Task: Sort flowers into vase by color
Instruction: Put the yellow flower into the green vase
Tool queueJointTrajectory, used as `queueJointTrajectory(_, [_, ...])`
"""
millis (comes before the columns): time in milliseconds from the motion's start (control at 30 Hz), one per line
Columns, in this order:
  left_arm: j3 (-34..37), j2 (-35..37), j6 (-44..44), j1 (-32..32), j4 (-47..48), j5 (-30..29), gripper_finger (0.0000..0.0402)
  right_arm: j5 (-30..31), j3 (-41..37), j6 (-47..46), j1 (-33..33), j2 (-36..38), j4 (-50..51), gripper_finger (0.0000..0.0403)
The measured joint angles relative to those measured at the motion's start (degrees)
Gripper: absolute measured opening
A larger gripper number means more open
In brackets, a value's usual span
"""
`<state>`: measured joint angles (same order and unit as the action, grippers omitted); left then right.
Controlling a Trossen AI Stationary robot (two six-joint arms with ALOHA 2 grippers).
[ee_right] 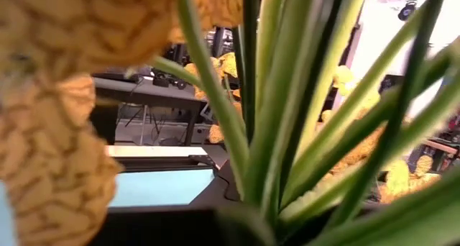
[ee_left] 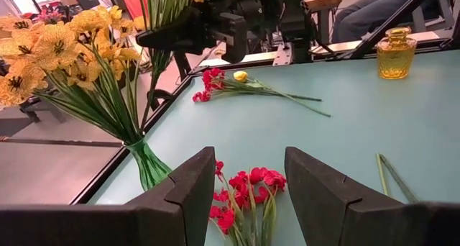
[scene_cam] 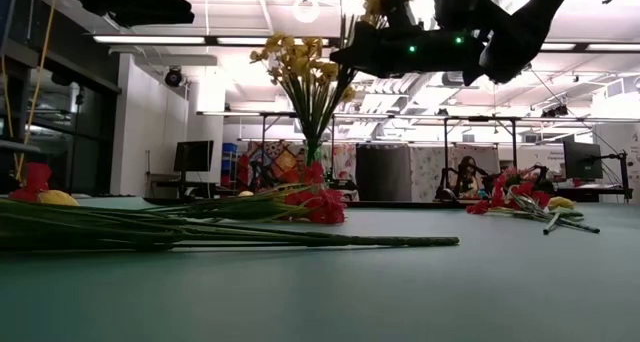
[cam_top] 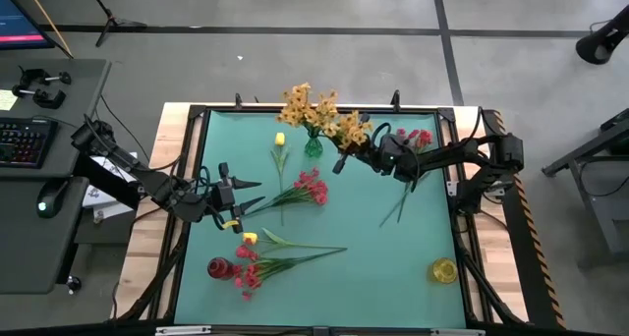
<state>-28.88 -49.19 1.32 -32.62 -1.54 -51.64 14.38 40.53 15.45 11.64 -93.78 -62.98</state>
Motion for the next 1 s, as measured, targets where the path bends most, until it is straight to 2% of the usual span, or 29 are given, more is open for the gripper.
queueJointTrajectory(233, [0.0,-0.1,0.0,0.1,-0.5,0.0,0.0157,-1.3,0.0,-0.4,0.0,0.0,1.2,0.0])
queueJointTrajectory(367, [0.0,-2.2,0.0,2.0,-4.7,0.1,0.0157,-1.4,0.0,-0.4,0.0,0.0,1.6,0.0])
queueJointTrajectory(567, [0.0,-10.7,-0.1,8.7,-7.8,0.0,0.0157,-1.3,0.0,-0.2,-0.5,0.0,2.1,0.0])
queueJointTrajectory(700, [0.0,-18.9,-3.6,15.2,-13.9,0.4,0.0157,-1.3,0.0,-0.1,-0.8,0.0,2.1,0.0])
queueJointTrajectory(767, [0.0,-22.8,-6.4,19.3,-19.1,3.7,0.0157,-1.3,0.0,-0.1,-0.8,0.0,2.1,0.0])
queueJointTrajectory(867, [0.0,-27.6,-9.4,27.0,-27.3,13.8,0.0148,-1.3,-0.1,-0.2,-0.9,0.0,2.1,0.0])
queueJointTrajectory(1000, [0.0,-31.6,-7.0,38.3,-31.9,18.9,0.01,-1.3,-0.1,-0.2,-0.9,0.0,2.1,0.0])
